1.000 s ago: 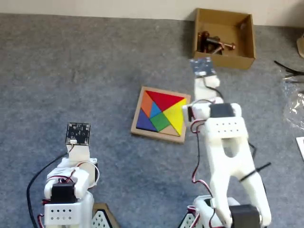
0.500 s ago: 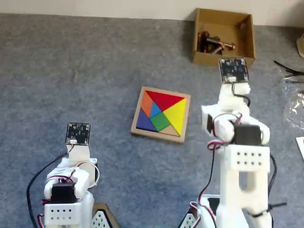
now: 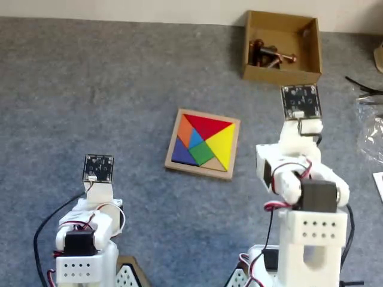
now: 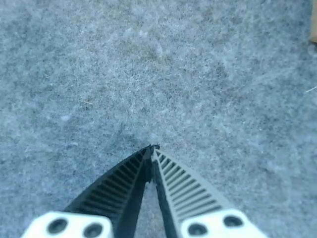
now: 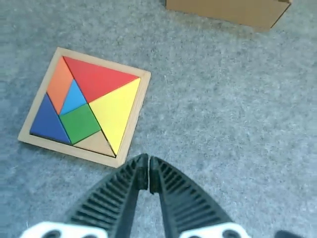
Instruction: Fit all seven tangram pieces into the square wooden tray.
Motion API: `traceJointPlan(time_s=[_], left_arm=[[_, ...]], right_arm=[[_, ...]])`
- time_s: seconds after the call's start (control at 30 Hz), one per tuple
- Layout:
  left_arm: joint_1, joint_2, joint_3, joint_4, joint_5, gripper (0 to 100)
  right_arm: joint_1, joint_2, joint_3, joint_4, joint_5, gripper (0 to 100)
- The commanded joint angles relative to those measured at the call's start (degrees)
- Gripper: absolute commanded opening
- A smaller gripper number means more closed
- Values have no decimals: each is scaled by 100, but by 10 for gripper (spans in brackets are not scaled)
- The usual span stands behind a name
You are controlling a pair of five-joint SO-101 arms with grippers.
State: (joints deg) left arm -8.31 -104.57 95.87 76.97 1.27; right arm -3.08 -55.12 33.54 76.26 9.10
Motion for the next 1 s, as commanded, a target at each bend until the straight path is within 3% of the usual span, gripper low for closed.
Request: traceJointPlan(time_s=[0.0, 0.3, 0.47, 0.97], left_arm=[[-75, -31, 127, 44, -35, 7], [-75, -31, 127, 44, -35, 7], [-75, -31, 127, 44, -35, 7], [-75, -31, 127, 44, -35, 7]], right_arm=[[75, -514, -22, 4, 70, 5], [57, -1886, 708, -31, 79, 6], [57, -2589, 1174, -31, 598, 6], [66, -4497, 2273, -277, 633, 6]])
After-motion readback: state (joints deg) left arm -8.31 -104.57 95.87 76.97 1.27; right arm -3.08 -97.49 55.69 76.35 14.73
